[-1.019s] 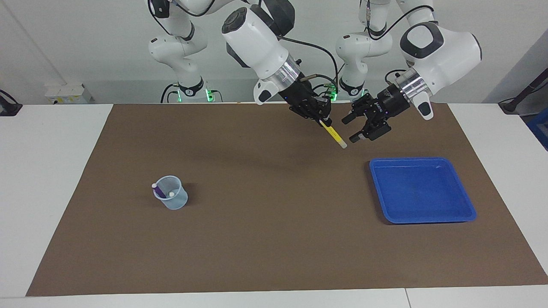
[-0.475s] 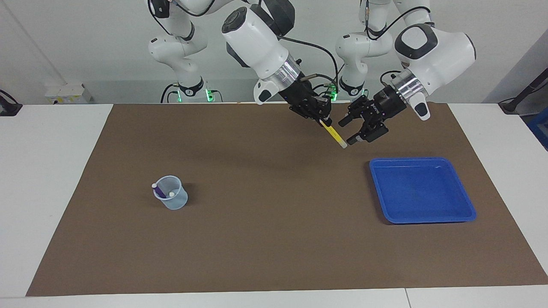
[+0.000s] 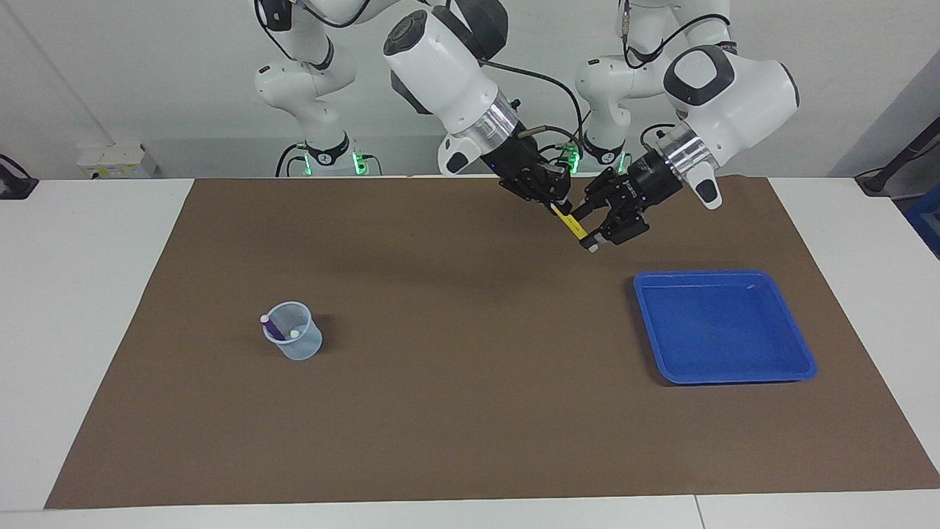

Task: Right arm passes pens to left for tray arrangement
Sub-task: 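Grasp the yellow pen with the left gripper and open the right gripper, then lower the pen into the tray while the right gripper returns to the cup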

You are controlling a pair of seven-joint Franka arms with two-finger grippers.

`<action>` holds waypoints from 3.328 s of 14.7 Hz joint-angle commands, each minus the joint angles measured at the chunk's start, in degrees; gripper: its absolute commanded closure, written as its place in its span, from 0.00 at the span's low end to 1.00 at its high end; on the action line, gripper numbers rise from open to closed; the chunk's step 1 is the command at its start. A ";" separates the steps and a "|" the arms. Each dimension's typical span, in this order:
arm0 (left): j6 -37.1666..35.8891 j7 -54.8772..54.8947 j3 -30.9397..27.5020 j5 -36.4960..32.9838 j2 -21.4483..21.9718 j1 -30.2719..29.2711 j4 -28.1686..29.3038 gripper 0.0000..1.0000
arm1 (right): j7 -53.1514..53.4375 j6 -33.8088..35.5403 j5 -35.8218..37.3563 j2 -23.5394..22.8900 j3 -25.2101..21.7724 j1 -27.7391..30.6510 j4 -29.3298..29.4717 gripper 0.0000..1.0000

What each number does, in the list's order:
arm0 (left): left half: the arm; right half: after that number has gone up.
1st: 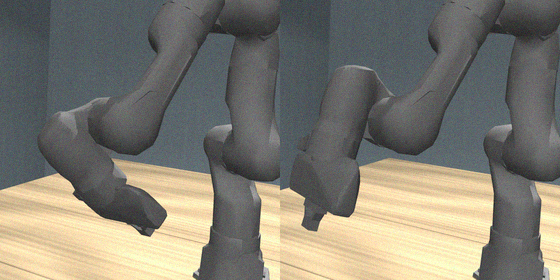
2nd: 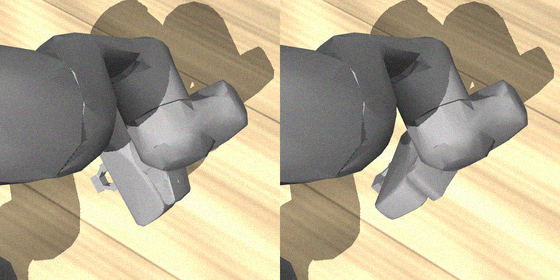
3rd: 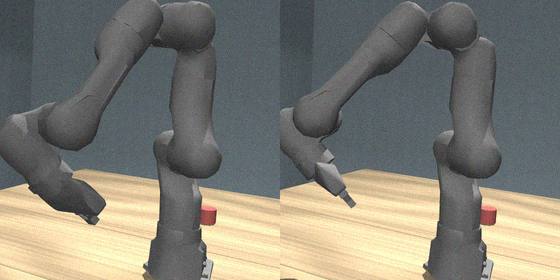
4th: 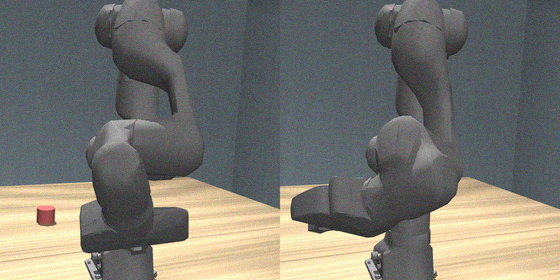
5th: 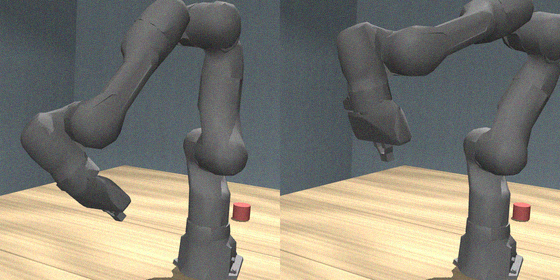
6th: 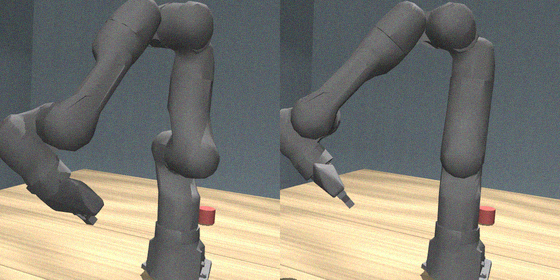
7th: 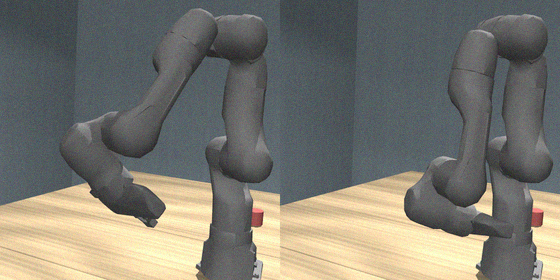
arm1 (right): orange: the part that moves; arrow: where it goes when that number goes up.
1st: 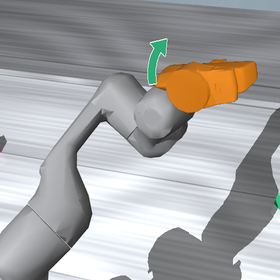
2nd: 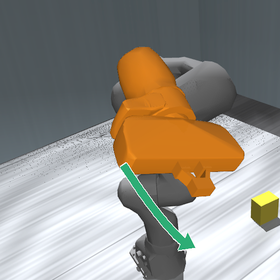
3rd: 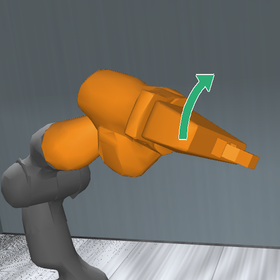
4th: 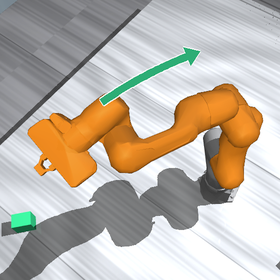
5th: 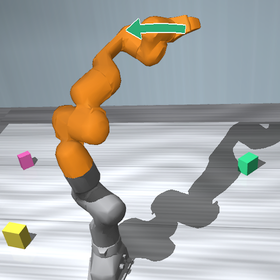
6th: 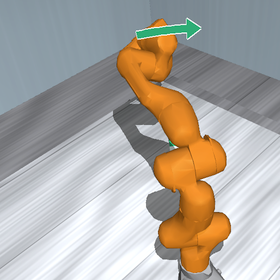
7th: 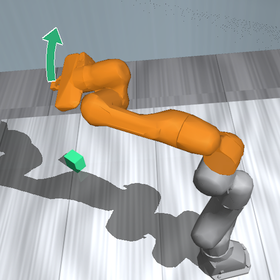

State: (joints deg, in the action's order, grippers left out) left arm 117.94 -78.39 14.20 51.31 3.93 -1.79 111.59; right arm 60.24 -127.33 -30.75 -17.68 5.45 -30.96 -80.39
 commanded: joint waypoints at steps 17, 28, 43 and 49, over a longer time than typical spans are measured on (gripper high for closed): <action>-3.50 4.45 -0.84 -0.58 1.60 0.21 1.26 1.00 | -5.28 1.39 2.01 -0.69 0.00 0.11 1.20 0.00; -8.60 29.24 -0.84 -19.58 2.13 0.21 1.88 1.00 | -23.13 16.93 7.99 5.55 -0.79 9.06 -1.96 0.00; -5.18 67.93 -1.19 -43.30 1.70 -4.71 4.17 1.00 | -25.96 29.16 8.25 9.16 -0.97 23.30 -3.81 0.00; -1.22 76.89 -1.19 -50.50 -4.54 -6.82 1.97 1.00 | -45.80 29.35 17.21 10.81 -0.97 29.62 -7.92 0.00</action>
State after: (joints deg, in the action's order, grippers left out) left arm 115.60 -3.48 12.78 4.06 1.12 -8.10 114.61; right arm 21.72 -96.88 -15.49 -9.75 3.84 -4.41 -83.41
